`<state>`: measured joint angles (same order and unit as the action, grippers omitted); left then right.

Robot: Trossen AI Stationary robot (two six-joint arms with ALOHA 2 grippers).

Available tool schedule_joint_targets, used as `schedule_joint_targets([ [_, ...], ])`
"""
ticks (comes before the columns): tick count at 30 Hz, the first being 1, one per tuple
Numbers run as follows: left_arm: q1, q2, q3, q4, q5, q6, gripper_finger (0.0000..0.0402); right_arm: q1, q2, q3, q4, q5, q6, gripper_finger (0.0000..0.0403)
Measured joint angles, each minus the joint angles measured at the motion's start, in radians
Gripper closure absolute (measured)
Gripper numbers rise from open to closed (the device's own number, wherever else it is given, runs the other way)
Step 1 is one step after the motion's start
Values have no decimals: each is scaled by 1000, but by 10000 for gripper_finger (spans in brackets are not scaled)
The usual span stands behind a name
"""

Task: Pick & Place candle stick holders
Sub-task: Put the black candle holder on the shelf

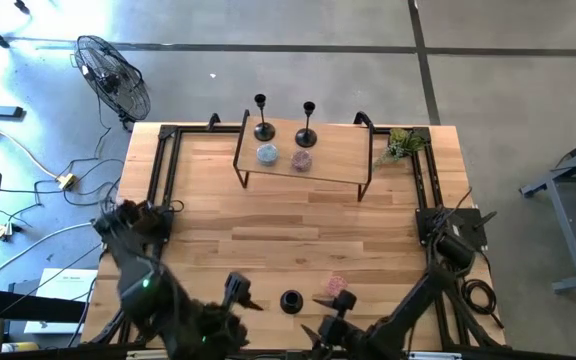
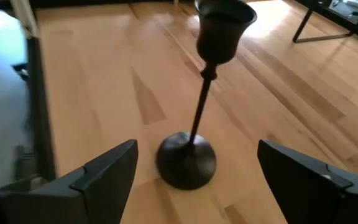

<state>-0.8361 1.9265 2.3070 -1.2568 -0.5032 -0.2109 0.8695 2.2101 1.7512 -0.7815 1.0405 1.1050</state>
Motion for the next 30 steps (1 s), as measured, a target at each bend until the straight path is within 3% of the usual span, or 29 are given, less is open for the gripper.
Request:
schedule_joint_targets([
  [6,-74,39,0,62,-24,-15,71,-58,12,0,0,-12,-58,75],
  [13,-138,44,0,95,-26,-7,71,-131,12,1,17,-126,-127,75],
  [24,-153,46,0,96,-30,-76,71,-168,12,2,128,-181,-276,76],
  [30,-153,53,0,95,-30,-88,71,-172,12,2,128,-184,-308,98],
])
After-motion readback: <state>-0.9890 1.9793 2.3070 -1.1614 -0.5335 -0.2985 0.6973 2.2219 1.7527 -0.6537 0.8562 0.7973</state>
